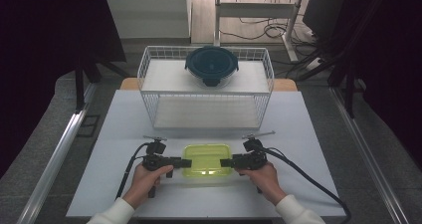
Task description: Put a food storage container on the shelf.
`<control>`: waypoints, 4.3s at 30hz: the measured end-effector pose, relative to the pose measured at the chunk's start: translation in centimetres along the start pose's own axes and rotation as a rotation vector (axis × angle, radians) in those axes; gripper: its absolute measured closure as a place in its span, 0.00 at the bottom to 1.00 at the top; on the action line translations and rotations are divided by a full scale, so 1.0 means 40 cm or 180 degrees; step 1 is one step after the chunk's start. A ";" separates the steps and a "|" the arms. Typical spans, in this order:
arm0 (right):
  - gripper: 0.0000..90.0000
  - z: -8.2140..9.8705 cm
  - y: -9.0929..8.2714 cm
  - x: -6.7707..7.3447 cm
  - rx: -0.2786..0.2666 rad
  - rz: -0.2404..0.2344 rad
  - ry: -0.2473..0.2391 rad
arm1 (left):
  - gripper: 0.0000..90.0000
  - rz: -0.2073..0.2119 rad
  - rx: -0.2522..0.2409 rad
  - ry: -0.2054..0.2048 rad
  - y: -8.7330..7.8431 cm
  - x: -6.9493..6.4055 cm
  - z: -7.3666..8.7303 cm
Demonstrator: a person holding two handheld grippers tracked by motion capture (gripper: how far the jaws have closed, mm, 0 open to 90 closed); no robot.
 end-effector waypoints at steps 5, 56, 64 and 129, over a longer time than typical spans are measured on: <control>0.50 0.000 0.002 0.005 -0.0027 -0.0206 0.0085 | 0.57 0.0165 0.0040 0.0025 0.005 -0.009 0.002; 0.86 0.001 -0.158 0.102 -0.0608 -0.0173 -0.0322 | 0.88 -0.0180 -0.0532 0.0636 -0.124 -0.134 0.004; 0.86 -0.027 -0.207 0.116 -0.0739 -0.0099 -0.0492 | 0.88 -0.0105 -0.0578 0.0711 -0.146 -0.159 -0.026; 0.86 -0.474 -0.585 0.233 -0.1295 0.0080 -0.0861 | 0.89 -0.0123 -0.1027 0.1177 -0.486 -0.355 -0.476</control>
Point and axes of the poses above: each handheld gripper's, and its own axes: y roughly forward along the jaws, z roughly out of its underside, x roughly to its left, the point moved 7 cm from there along y, roughly forward along the jaws, and after that the axes turned 13 degrees about x, right-handed, at the moved point
